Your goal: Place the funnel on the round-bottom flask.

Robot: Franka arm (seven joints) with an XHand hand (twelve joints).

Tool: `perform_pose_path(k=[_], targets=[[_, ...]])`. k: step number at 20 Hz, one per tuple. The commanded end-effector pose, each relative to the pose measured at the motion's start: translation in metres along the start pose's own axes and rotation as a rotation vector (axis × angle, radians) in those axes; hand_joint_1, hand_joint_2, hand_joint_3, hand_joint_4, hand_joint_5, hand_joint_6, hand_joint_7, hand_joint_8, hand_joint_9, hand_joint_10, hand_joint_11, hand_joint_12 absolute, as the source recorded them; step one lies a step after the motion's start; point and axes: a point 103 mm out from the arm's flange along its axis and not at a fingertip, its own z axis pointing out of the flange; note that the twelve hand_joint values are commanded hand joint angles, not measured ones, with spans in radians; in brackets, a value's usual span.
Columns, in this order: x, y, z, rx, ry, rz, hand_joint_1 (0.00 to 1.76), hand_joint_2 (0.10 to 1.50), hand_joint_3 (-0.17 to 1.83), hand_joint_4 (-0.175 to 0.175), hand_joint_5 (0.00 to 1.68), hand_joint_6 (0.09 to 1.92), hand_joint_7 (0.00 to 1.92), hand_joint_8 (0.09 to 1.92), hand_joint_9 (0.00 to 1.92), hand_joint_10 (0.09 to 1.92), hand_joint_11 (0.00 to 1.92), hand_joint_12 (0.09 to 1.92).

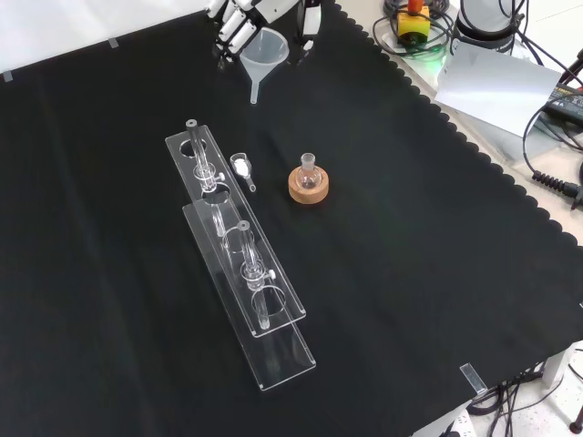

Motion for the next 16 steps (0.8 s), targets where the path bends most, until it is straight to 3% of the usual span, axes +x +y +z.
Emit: perform_pose_path(k=[1, 16], targets=[[0.030, -0.025, 0.026, 0.031, 0.039, 0.010, 0.85, 0.75, 0.66, -0.001, 0.66, 0.79, 0.49, 0.64, 0.99, 0.48, 0.54, 1.34], [0.052, -0.041, 0.062, 0.059, 0.069, -0.022, 0.85, 0.75, 0.67, -0.002, 0.66, 0.79, 0.50, 0.65, 0.99, 0.47, 0.54, 1.33]])
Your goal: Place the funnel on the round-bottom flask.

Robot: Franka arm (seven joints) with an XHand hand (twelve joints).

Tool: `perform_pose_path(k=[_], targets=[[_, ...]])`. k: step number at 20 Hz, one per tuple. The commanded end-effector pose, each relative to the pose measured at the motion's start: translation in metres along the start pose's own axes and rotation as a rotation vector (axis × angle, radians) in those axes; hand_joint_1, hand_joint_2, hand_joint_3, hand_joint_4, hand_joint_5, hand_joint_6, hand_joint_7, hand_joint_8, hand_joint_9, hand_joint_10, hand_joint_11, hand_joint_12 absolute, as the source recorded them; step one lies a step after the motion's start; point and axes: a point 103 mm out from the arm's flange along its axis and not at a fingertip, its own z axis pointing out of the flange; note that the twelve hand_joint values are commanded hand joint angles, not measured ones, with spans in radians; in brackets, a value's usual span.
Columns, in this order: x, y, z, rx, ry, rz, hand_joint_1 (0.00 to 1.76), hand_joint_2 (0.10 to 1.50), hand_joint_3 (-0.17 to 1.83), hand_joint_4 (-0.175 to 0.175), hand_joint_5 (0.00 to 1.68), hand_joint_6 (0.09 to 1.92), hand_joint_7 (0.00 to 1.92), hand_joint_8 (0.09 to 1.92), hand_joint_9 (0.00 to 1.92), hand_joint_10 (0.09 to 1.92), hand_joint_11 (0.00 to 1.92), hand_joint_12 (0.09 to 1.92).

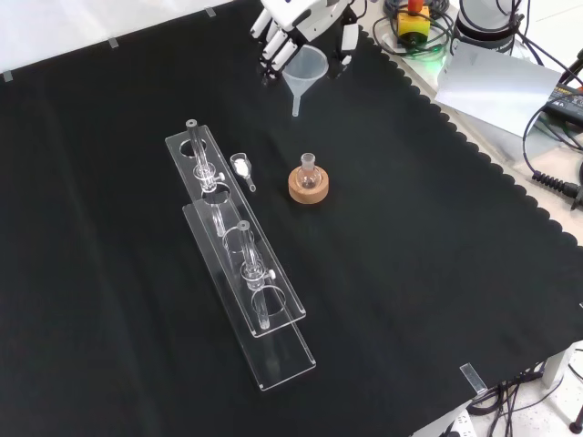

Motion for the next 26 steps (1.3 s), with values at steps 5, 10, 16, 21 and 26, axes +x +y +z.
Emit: perform_pose_path(k=[5, 10, 16, 21, 26], targets=[[0.025, 0.000, 0.013, 0.008, -0.002, -0.024, 0.85, 0.75, 0.67, -0.003, 0.66, 0.79, 0.50, 0.65, 0.99, 0.46, 0.54, 1.33], [0.041, 0.003, 0.016, 0.020, -0.014, -0.048, 0.85, 0.75, 0.67, -0.003, 0.66, 0.79, 0.50, 0.65, 0.99, 0.46, 0.55, 1.32], [0.053, 0.006, 0.019, 0.037, -0.032, -0.065, 0.85, 0.75, 0.67, -0.003, 0.66, 0.79, 0.50, 0.65, 0.98, 0.46, 0.54, 1.32], [0.059, 0.011, 0.022, 0.044, -0.047, -0.063, 0.85, 0.75, 0.67, -0.004, 0.66, 0.79, 0.50, 0.65, 0.98, 0.46, 0.54, 1.32], [0.058, 0.017, 0.027, 0.057, -0.047, -0.057, 0.85, 0.75, 0.67, -0.005, 0.66, 0.79, 0.50, 0.65, 0.98, 0.46, 0.54, 1.32]])
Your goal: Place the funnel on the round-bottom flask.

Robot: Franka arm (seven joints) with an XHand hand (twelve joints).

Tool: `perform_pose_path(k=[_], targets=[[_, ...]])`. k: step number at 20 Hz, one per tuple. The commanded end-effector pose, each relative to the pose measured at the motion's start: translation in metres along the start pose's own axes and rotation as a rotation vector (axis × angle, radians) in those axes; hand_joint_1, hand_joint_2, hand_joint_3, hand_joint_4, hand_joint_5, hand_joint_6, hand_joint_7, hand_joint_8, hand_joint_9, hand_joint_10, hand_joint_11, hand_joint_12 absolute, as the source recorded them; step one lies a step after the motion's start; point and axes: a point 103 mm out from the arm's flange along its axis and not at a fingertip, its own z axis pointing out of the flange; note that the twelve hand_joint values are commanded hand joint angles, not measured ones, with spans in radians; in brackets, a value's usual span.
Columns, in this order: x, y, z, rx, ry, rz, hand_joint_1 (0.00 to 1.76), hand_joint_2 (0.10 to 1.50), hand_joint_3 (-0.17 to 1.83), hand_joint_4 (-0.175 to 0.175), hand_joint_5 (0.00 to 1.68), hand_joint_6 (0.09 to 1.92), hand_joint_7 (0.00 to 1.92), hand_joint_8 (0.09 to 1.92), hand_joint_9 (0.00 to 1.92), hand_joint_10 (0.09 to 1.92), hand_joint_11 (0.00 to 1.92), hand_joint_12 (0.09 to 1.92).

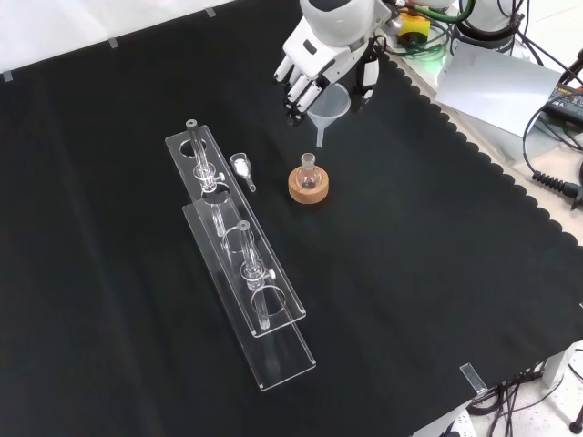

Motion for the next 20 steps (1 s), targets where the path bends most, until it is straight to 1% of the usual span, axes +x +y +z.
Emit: perform_pose_path(k=[1, 20], targets=[[0.001, 0.009, 0.006, 0.019, -0.005, 0.012, 0.85, 0.75, 0.67, -0.005, 0.66, 0.79, 0.50, 0.65, 0.98, 0.46, 0.55, 1.32], [-0.003, 0.025, 0.010, 0.026, 0.004, 0.006, 0.85, 0.75, 0.67, -0.008, 0.66, 0.79, 0.50, 0.66, 0.98, 0.46, 0.58, 1.30]])
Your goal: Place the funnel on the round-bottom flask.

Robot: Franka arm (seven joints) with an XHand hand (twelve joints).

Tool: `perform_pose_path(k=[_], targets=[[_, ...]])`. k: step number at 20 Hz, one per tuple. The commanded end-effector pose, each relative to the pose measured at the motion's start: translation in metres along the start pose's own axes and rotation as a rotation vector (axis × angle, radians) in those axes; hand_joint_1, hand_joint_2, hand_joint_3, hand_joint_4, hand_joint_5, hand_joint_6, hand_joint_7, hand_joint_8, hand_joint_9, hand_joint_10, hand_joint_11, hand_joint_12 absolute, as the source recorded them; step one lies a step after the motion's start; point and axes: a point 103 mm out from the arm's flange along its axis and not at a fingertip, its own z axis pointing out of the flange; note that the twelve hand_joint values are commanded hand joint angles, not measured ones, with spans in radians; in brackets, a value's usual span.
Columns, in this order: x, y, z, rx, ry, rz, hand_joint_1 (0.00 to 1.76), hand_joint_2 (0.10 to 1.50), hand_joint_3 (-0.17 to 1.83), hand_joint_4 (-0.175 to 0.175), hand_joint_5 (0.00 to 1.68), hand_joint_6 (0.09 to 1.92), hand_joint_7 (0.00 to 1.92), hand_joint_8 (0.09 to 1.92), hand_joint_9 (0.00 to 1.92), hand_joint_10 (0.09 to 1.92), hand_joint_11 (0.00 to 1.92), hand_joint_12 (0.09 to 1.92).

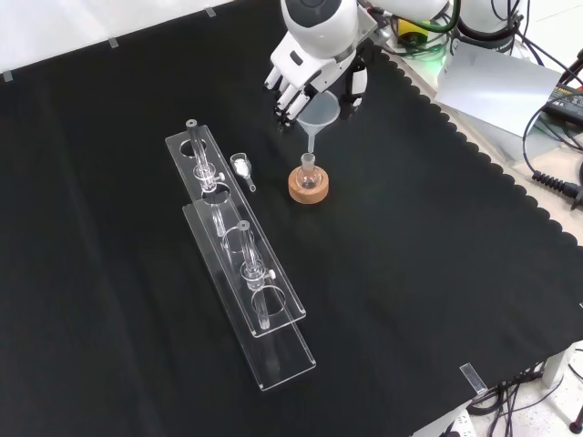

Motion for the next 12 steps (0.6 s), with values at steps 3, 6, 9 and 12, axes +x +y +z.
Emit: perform_pose_path(k=[3, 6, 9, 12], targets=[[0.0009, 0.0082, 0.0053, 0.008, 0.005, -0.008, 0.85, 0.75, 0.67, -0.009, 0.66, 0.79, 0.50, 0.66, 0.98, 0.46, 0.58, 1.30], [0.0019, 0.0102, 0.0082, 0.013, 0.005, -0.010, 0.85, 0.75, 0.67, -0.009, 0.66, 0.79, 0.50, 0.66, 0.98, 0.46, 0.59, 1.30], [0.0016, 0.0106, 0.0090, 0.015, 0.004, -0.010, 0.85, 0.75, 0.67, -0.009, 0.66, 0.79, 0.50, 0.66, 0.98, 0.46, 0.59, 1.30], [0.0019, 0.0119, 0.0111, 0.015, 0.005, -0.011, 0.85, 0.75, 0.67, -0.009, 0.66, 0.79, 0.50, 0.66, 0.98, 0.46, 0.59, 1.30]])
